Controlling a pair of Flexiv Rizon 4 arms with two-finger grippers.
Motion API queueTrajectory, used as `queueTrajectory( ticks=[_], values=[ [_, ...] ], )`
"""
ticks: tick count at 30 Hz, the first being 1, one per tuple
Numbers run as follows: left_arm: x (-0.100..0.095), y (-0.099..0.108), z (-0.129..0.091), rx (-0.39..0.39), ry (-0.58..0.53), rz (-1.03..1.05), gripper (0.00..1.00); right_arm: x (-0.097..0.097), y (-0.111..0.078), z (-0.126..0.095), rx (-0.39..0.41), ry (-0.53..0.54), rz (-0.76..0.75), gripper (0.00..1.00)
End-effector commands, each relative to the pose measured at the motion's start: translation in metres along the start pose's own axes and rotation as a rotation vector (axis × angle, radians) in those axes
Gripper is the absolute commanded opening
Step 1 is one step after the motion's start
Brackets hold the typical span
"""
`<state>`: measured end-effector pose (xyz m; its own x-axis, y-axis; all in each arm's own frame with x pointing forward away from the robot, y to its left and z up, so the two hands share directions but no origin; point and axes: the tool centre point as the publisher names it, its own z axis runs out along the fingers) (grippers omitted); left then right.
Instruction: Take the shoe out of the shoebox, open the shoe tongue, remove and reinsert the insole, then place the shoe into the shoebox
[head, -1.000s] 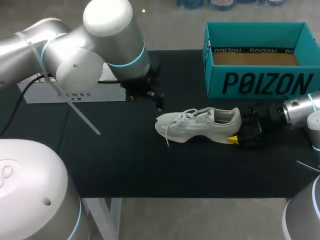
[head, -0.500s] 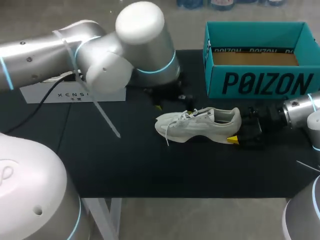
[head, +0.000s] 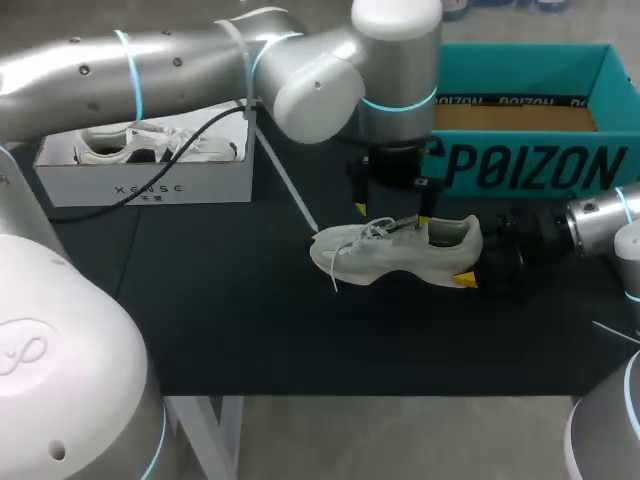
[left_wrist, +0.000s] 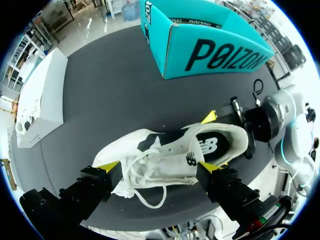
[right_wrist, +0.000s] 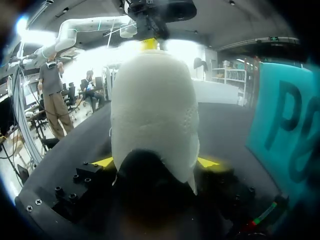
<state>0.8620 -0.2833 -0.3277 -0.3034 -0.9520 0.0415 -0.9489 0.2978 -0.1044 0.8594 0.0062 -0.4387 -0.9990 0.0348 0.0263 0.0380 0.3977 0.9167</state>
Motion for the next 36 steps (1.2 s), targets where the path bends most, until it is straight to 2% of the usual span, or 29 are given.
queueTrajectory(
  ticks=[1, 5, 9, 15, 24, 36],
  values=[
    [0.034, -0.014, 0.01, -0.163, -0.094, 0.003, 1.0, 0.0, -0.007, 0.008, 0.001, 0.0, 0.001, 0.0],
    [0.041, -0.009, 0.013, -0.166, -0.099, -0.002, 1.0, 0.0, -0.007, 0.008, 0.001, 0.0, 0.001, 0.0],
    [0.039, -0.005, 0.021, -0.165, -0.107, -0.031, 1.0, 0.0, -0.007, 0.008, 0.001, 0.0, 0.001, 0.0],
    [0.031, 0.0, 0.03, -0.181, -0.135, -0.069, 1.0, 0.0, -0.007, 0.008, 0.001, 0.0, 0.001, 0.0],
    [0.016, 0.009, 0.029, -0.149, -0.253, -0.127, 1.0, 0.0, -0.007, 0.008, 0.001, 0.0, 0.001, 0.0],
    [-0.002, 0.015, 0.038, -0.166, -0.291, -0.158, 1.0, 0.0, -0.007, 0.008, 0.001, 0.0, 0.001, 0.0]
  ],
)
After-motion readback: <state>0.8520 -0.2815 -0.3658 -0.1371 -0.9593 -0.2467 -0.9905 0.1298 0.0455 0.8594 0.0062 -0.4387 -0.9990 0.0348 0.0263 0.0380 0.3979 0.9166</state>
